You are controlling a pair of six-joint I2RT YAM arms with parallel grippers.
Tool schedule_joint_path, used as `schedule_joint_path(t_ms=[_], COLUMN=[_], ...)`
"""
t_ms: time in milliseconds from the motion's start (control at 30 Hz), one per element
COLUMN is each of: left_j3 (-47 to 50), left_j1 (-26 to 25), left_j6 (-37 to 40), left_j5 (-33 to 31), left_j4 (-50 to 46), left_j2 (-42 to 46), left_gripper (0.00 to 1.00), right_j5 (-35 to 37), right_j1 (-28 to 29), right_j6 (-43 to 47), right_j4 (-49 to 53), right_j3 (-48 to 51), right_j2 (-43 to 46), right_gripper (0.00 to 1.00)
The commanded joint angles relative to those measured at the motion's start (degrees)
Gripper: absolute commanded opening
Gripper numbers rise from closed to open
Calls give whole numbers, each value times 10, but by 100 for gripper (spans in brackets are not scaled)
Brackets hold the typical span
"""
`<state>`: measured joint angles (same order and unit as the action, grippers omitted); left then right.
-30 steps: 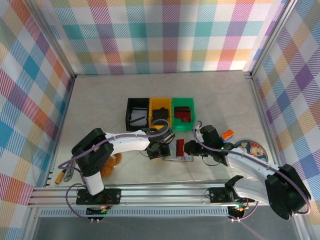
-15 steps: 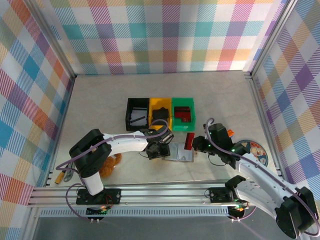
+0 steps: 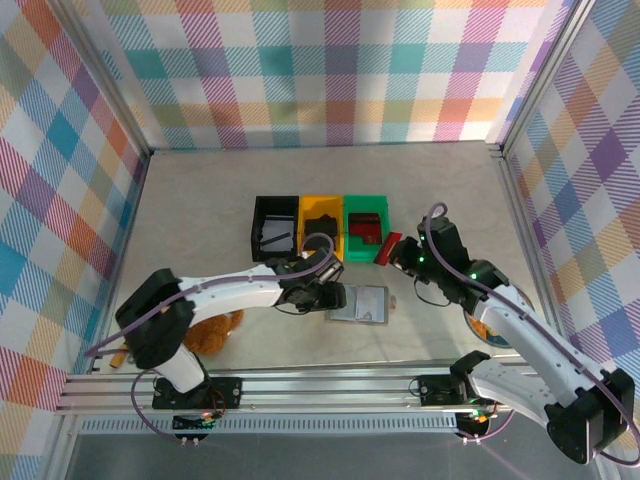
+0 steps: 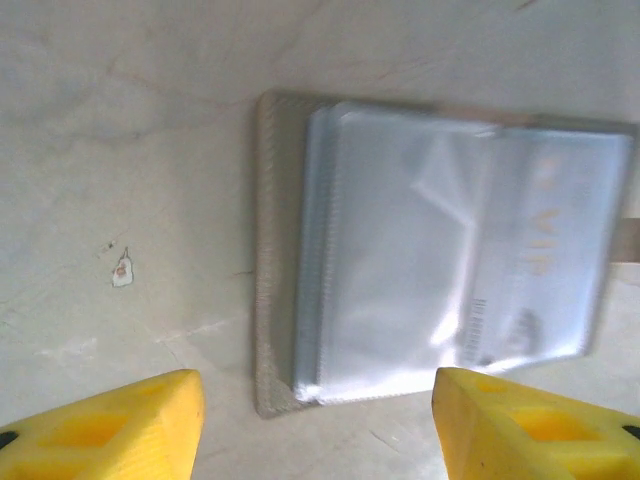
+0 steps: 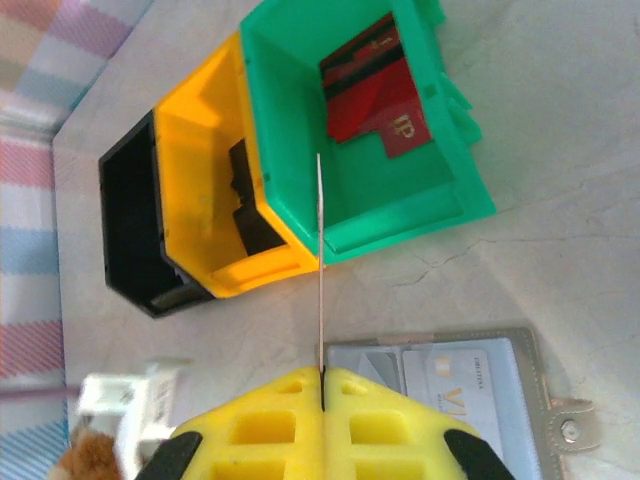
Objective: Take the credit cards out of the card holder
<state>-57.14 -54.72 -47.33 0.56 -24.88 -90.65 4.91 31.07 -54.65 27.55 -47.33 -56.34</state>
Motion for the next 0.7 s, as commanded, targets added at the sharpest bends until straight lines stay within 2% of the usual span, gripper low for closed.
schedule_joint_path(t_ms=[0,233,333,367,500,567,667], left_j3=[-10,-12,-15,-19,-31,-34,-35], left_j1=[-1,8,16,18,29,33,39], left_j6=[34,92,113,119,143,152,163], left_j5=[-34,-84,-95,-100,-110,-115,-123], left_j4=[-31,-75,-95,-104,-133,-142,-155], left_j2=[58,169,205,214,247,261,280], left_gripper=[65,73,78,83,87,100,100], right_j5=[41,84,115,120,165,175,173], right_j1=[1,28,48,52,61,62,63], right_j6=[-95,-178,-228,-239,-330,-357,-376], right_j4=[29,-84,-82,-85,-71,-96,-111], right_j3=[-22,5,-13,-17,-28,-21,-40], right_j2=[-17,-38,-74,-85,-119,-131,-168], right_gripper=[0,0,0,0,0,0,0])
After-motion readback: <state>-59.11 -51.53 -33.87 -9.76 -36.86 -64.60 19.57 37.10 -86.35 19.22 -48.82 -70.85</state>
